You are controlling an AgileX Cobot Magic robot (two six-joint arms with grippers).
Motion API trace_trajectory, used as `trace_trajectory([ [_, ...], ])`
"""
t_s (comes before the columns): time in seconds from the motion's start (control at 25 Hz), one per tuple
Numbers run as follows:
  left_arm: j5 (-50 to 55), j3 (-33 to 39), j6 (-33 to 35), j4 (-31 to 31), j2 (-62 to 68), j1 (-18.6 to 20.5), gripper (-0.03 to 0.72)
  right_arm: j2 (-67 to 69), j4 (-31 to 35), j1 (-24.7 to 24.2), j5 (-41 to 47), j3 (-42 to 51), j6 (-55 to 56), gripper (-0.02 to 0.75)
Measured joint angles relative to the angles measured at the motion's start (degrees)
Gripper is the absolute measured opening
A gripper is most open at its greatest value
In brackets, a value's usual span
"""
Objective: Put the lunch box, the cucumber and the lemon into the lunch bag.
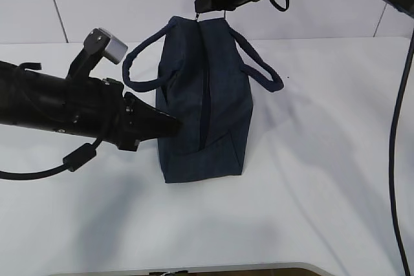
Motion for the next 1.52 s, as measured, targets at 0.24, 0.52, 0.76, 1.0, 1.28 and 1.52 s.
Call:
trace_trajectory([
  [0.24,0.0,0.0,0.0,0.0,0.0,0.0,-0.017,0.3,-3.9,-0.1,2.6,-0.3,0.0,0.005],
  [0.52,0.0,0.0,0.0,0.5,-0.2,2.4,-0.017,0.3,-12.3,-0.3,12.6,-3.0,0.1,0.005],
  [0.76,0.1,0.4,0.0,-1.9,-0.2,7.6,-0.017,0.3,-17.5,-0.4,24.2,-7.7,0.0,0.005],
  [1.0,-1.2,0.6,0.2,-5.6,-0.2,10.3,-0.017,0.0,-15.7,-0.5,25.9,-8.5,-0.5,0.005],
  [1.28,-3.3,0.6,1.0,-8.9,-0.2,10.4,-0.017,-3.4,-15.8,-0.5,26.5,-8.2,-1.3,0.005],
  [1.52,-3.8,0.6,2.8,-9.5,-0.2,10.4,-0.017,-4.6,-15.8,-0.5,26.5,-3.1,-3.1,0.005],
])
